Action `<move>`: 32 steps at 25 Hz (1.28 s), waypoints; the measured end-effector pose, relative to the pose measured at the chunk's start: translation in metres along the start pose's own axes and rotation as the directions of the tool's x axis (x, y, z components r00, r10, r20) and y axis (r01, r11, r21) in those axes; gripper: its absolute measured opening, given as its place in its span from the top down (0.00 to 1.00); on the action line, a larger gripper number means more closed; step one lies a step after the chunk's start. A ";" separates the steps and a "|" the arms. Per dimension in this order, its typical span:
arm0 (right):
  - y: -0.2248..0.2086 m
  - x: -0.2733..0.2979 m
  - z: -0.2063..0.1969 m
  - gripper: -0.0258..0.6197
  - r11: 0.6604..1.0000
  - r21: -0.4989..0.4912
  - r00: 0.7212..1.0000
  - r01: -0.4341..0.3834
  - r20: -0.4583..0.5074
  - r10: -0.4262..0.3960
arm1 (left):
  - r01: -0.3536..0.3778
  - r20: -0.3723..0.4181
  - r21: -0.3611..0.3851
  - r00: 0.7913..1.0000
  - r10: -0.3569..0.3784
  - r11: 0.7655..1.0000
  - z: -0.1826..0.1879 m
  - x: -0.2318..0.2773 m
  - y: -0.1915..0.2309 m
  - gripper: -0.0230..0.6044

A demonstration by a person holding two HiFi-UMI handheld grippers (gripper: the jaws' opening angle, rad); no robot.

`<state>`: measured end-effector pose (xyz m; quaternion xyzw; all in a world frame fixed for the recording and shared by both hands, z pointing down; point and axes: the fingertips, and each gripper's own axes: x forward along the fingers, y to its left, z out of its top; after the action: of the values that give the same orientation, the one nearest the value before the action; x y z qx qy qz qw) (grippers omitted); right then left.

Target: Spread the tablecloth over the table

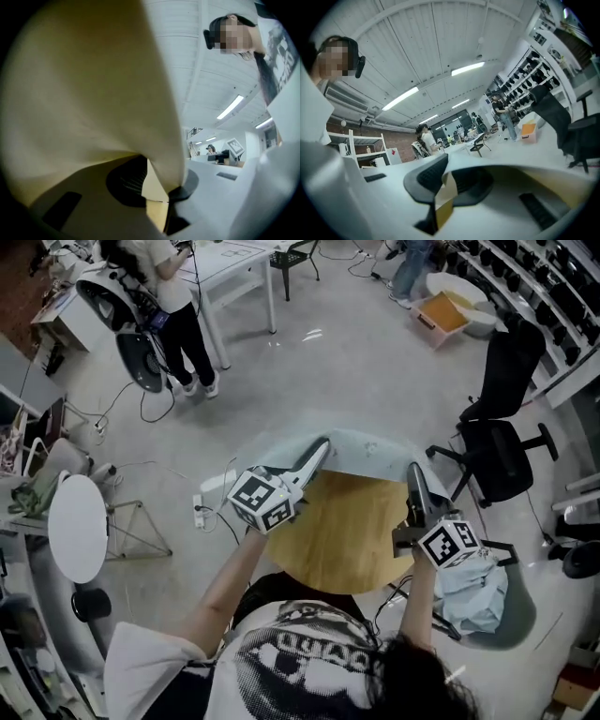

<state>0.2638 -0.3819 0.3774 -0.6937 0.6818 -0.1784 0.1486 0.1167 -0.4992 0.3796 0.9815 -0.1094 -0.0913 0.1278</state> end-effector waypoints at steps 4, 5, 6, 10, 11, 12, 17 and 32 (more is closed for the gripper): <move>-0.006 -0.025 -0.027 0.93 0.996 0.083 0.999 -0.021 -0.041 0.025 | -0.060 -0.054 -0.056 0.997 0.057 0.997 -0.028 -0.022 -0.019 0.87; -0.006 -0.031 -0.034 0.92 0.995 0.098 0.998 -0.028 -0.057 0.034 | -0.084 -0.081 -0.044 0.993 0.080 0.995 -0.035 -0.028 -0.024 0.87; -0.007 -0.037 -0.041 0.92 0.993 0.112 0.996 -0.035 -0.073 0.043 | -0.107 -0.104 -0.041 0.989 0.102 0.993 -0.043 -0.034 -0.028 0.86; -0.013 -0.064 -0.061 0.92 0.987 0.152 0.989 -0.054 -0.129 0.074 | -0.180 -0.134 -0.096 0.977 0.167 0.979 -0.071 -0.055 -0.054 0.86; -0.016 -0.071 -0.064 0.92 0.986 0.158 0.987 -0.054 -0.142 0.077 | -0.191 -0.133 -0.110 0.975 0.176 0.975 -0.076 -0.058 -0.062 0.86; -0.019 -0.079 -0.067 0.92 0.985 0.165 0.985 -0.054 -0.154 0.080 | -0.200 -0.131 -0.125 0.974 0.184 0.972 -0.082 -0.062 -0.070 0.87; -0.030 -0.117 -0.083 0.91 0.975 0.199 0.969 -0.095 -0.207 0.136 | -0.271 -0.135 -0.220 0.960 0.246 0.937 -0.113 -0.080 -0.107 0.86; -0.047 -0.201 -0.122 0.91 0.947 0.276 0.925 -0.166 -0.289 0.247 | -0.399 -0.200 -0.295 0.914 0.352 0.868 -0.173 -0.122 -0.191 0.86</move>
<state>0.2492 -0.1752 0.4986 -0.5552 0.7391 -0.3551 0.1393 0.0722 -0.2498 0.5106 0.9099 -0.2726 -0.0126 0.3125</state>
